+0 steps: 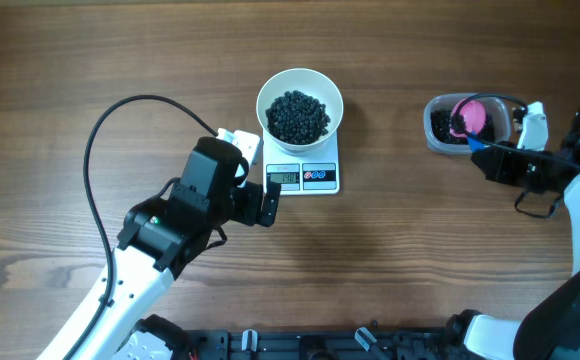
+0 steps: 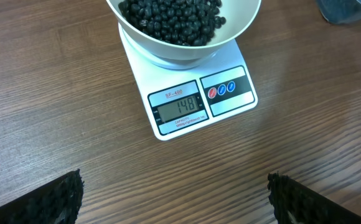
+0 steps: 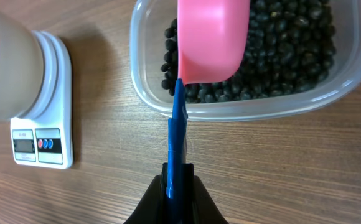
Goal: Scoop item into bowl and weigh 150g on scale
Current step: 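Lift the filled scoop and carry it left over the white bowl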
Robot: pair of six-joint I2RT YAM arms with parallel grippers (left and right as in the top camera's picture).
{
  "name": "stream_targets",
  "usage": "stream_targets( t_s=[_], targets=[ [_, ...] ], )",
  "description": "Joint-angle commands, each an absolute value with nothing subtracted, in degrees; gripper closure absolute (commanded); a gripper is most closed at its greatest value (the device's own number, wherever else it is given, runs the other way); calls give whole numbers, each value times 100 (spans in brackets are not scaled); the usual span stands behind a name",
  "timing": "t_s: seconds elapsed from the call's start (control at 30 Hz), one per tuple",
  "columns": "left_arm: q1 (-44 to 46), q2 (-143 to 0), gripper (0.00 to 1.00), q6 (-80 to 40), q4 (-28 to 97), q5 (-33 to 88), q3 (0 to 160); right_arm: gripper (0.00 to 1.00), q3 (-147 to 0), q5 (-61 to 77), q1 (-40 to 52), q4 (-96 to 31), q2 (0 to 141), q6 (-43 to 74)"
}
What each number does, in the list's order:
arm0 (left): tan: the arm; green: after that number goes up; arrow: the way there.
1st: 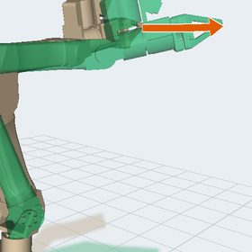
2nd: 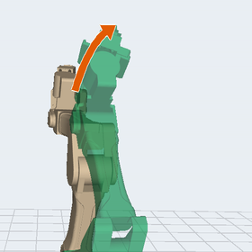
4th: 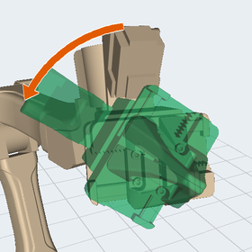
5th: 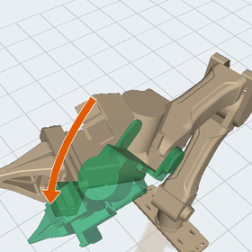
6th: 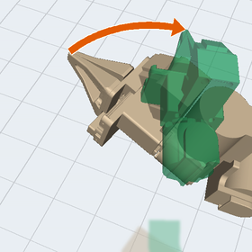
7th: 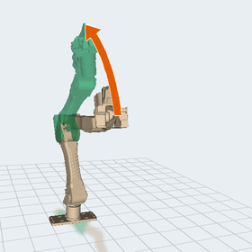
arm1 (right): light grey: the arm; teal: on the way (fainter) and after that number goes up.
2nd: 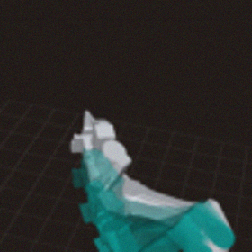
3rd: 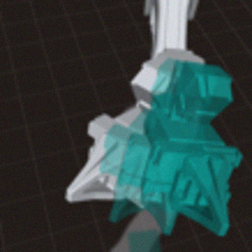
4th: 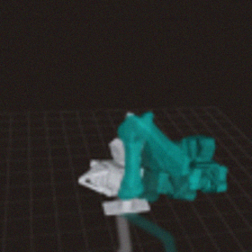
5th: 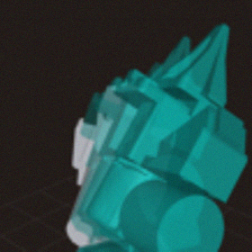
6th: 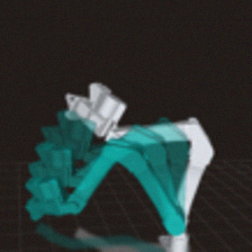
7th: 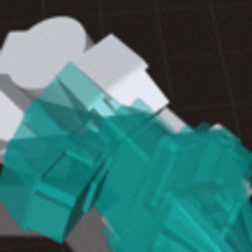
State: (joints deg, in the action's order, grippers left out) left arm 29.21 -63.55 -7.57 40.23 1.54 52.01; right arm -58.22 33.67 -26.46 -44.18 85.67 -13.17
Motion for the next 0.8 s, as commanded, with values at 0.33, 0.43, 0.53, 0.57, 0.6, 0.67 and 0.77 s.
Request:
stream_targets(
  t_s=[0.33,0.43,0.53,0.57,0.6,0.67,0.77],
  targets=[
    [2947,-6355,0,-644,4007,121,5218,96,-5859,4849,-2788,-4294,8637,-1035],
    [2947,-6355,0,-644,4007,121,5218,96,-5859,5358,-2788,-4222,8637,-1028],
    [2945,-6355,0,-644,4007,121,5218,96,-5859,5859,-2788,-4115,8637,-1011],
    [2945,-6355,0,-644,4007,121,5218,96,-5859,6069,-2788,-4051,8637,-893],
    [2947,-6355,0,-644,4010,121,5218,96,-5859,6202,-2788,-3994,8637,-779],
    [2947,-6355,0,-644,4007,121,5218,96,-5859,6615,-2775,-3776,8637,-375],
    [2947,-6355,0,-644,4007,121,5218,96,-5859,7017,-2727,-3391,8637,242]
  ],
)
